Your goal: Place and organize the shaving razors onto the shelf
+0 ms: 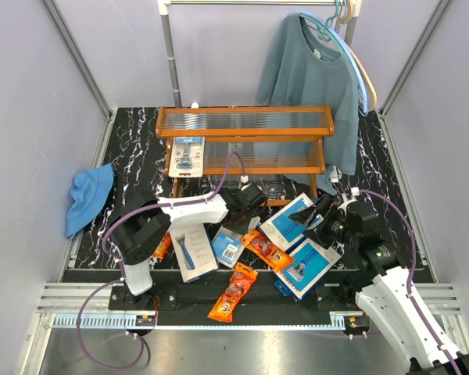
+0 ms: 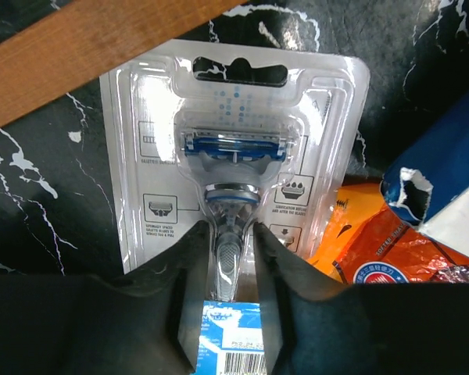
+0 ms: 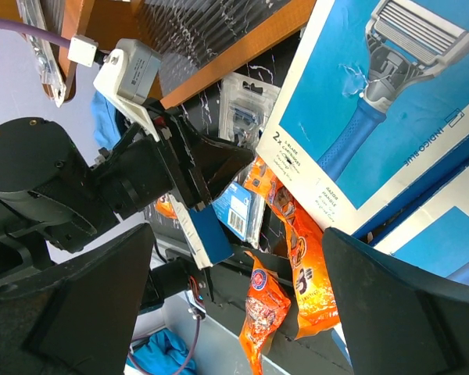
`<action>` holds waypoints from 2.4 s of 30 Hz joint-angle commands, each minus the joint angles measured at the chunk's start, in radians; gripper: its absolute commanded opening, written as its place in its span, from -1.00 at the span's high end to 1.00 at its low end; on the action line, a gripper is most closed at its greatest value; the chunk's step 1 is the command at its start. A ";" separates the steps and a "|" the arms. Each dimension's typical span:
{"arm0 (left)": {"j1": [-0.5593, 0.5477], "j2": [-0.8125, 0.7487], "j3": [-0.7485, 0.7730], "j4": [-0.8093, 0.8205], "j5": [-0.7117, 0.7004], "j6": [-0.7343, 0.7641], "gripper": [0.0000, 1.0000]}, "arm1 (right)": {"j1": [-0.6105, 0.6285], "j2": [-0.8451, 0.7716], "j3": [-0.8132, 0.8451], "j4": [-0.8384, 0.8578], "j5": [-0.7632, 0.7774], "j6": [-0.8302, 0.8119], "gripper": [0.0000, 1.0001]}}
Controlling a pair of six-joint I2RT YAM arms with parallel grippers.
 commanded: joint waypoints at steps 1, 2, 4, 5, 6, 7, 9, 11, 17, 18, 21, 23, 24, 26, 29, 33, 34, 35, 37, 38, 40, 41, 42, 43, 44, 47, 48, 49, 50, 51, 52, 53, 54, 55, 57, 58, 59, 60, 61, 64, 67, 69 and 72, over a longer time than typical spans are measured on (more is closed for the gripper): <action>-0.001 0.027 -0.006 0.032 -0.052 -0.019 0.35 | 0.003 -0.007 -0.001 0.031 -0.033 0.007 -0.99; 0.000 0.033 -0.006 0.030 -0.049 -0.019 0.36 | 0.003 -0.004 -0.001 0.032 -0.037 0.006 -0.99; 0.003 0.045 -0.003 0.030 -0.038 -0.020 0.57 | 0.003 -0.004 0.001 0.031 -0.039 0.006 -0.99; 0.003 0.047 0.002 0.030 -0.036 -0.022 0.89 | 0.003 -0.004 -0.001 0.032 -0.042 0.006 -1.00; 0.003 0.044 0.001 0.030 -0.036 -0.023 1.00 | 0.003 -0.005 0.001 0.031 -0.040 0.006 -0.99; 0.003 0.040 0.002 0.030 -0.040 -0.028 1.00 | 0.003 -0.007 0.002 0.032 -0.042 0.006 -0.99; 0.002 0.016 -0.001 0.027 -0.049 -0.029 1.00 | 0.003 -0.010 0.001 0.031 -0.046 0.004 -0.99; 0.002 -0.033 -0.006 0.014 -0.084 -0.037 1.00 | 0.003 -0.013 0.001 0.032 -0.045 0.004 -0.99; 0.002 -0.198 0.000 -0.035 -0.200 -0.056 1.00 | 0.003 -0.018 -0.004 0.031 -0.043 0.006 -0.99; 0.002 -0.212 0.005 -0.042 -0.216 -0.053 1.00 | 0.003 -0.016 -0.004 0.032 -0.043 0.006 -0.99; -0.004 -0.263 0.027 -0.077 -0.233 -0.045 1.00 | 0.003 -0.016 -0.004 0.032 -0.046 0.006 -0.99; -0.014 -0.303 0.034 -0.091 -0.244 -0.045 1.00 | 0.003 -0.018 -0.005 0.032 -0.045 0.006 -0.99; -0.015 -0.315 0.036 -0.091 -0.236 -0.042 1.00 | 0.003 -0.018 -0.009 0.032 -0.045 0.006 -0.99; -0.015 -0.344 0.043 -0.091 -0.221 -0.039 1.00 | 0.003 -0.019 -0.010 0.032 -0.046 0.006 -0.99; -0.020 -0.387 0.057 -0.094 -0.190 -0.043 1.00 | 0.003 -0.022 -0.007 0.031 -0.051 0.006 -0.99; -0.024 -0.447 0.066 -0.091 -0.146 -0.107 1.00 | 0.003 -0.033 -0.004 0.032 -0.050 0.007 -0.99; -0.026 -0.458 0.076 -0.091 -0.141 -0.120 1.00 | 0.003 -0.035 -0.004 0.032 -0.048 0.007 -0.99; -0.037 -0.478 0.080 -0.088 -0.142 -0.132 1.00 | 0.003 -0.041 -0.002 0.032 -0.046 0.006 -1.00; -0.049 -0.505 0.094 -0.077 -0.158 -0.160 1.00 | 0.003 -0.053 0.007 0.032 -0.037 0.004 -1.00; -0.058 -0.512 0.097 -0.077 -0.162 -0.166 1.00 | 0.003 -0.061 0.014 0.029 -0.033 0.006 -0.99; -0.064 -0.519 0.108 -0.074 -0.170 -0.175 1.00 | 0.003 -0.065 0.019 0.024 -0.024 0.004 -0.99; -0.064 -0.521 0.112 -0.074 -0.171 -0.175 1.00 | 0.003 -0.064 0.024 0.021 -0.022 0.003 -0.99; -0.064 -0.519 0.114 -0.075 -0.171 -0.177 1.00 | 0.003 -0.061 0.025 0.018 -0.022 0.001 -0.99; -0.064 -0.519 0.117 -0.075 -0.173 -0.178 1.00 | 0.003 -0.056 0.025 0.020 -0.023 -0.002 -1.00; -0.064 -0.519 0.116 -0.075 -0.175 -0.187 1.00 | 0.003 -0.052 0.031 0.018 -0.026 -0.006 -0.99; -0.064 -0.519 0.108 -0.060 -0.182 -0.227 1.00 | 0.003 -0.004 0.083 -0.028 -0.025 -0.046 -1.00; -0.064 -0.518 0.103 -0.051 -0.178 -0.235 1.00 | 0.005 0.008 0.099 -0.052 -0.033 -0.074 -0.99; -0.064 -0.515 0.099 -0.036 -0.176 -0.244 1.00 | 0.006 0.019 0.112 -0.057 -0.034 -0.081 -0.99; -0.064 -0.512 0.100 -0.026 -0.173 -0.265 1.00 | 0.005 0.025 0.137 -0.061 -0.034 -0.086 -0.99; -0.064 -0.507 0.102 -0.022 -0.170 -0.276 1.00 | 0.009 0.025 0.146 -0.058 -0.034 -0.083 -0.99; -0.063 -0.498 0.106 -0.011 -0.167 -0.286 1.00 | 0.011 0.021 0.154 -0.055 -0.034 -0.080 -0.99; -0.063 -0.495 0.111 -0.010 -0.167 -0.298 1.00 | 0.013 0.019 0.165 -0.051 -0.039 -0.078 -0.99; -0.063 -0.490 0.117 -0.005 -0.162 -0.321 1.00 | 0.014 0.019 0.169 -0.039 -0.051 -0.074 -0.99; -0.054 -0.483 0.119 0.018 -0.150 -0.329 1.00 | 0.017 0.019 0.172 -0.032 -0.059 -0.072 -1.00; -0.044 -0.477 0.116 0.047 -0.112 -0.353 1.00 | 0.023 0.025 0.169 0.003 -0.085 -0.059 -0.98; -0.038 -0.466 0.117 0.065 -0.103 -0.361 1.00 | 0.037 0.028 0.168 0.017 -0.089 -0.054 -0.94; -0.035 -0.457 0.125 0.070 -0.092 -0.367 1.00 | 0.043 0.033 0.169 0.040 -0.094 -0.049 -0.90; -0.034 -0.446 0.143 0.072 -0.089 -0.370 1.00 | 0.051 0.034 0.171 0.046 -0.094 -0.039 -0.89; -0.032 -0.425 0.154 0.070 -0.086 -0.372 1.00 | 0.069 0.033 0.172 0.055 -0.091 -0.031 -0.88; -0.023 -0.383 0.189 0.070 -0.070 -0.378 1.00 | 0.095 0.042 0.188 0.070 -0.073 -0.019 -0.88; -0.002 -0.345 0.221 0.070 -0.040 -0.404 1.00 | 0.132 0.067 0.203 0.089 -0.059 -0.017 -0.86; 0.011 -0.322 0.250 0.070 -0.010 -0.410 1.00 | 0.167 0.086 0.206 0.113 -0.037 -0.011 -0.85; 0.028 -0.288 0.278 0.070 0.019 -0.416 1.00 | 0.222 0.114 0.215 0.139 -0.004 -0.008 -0.82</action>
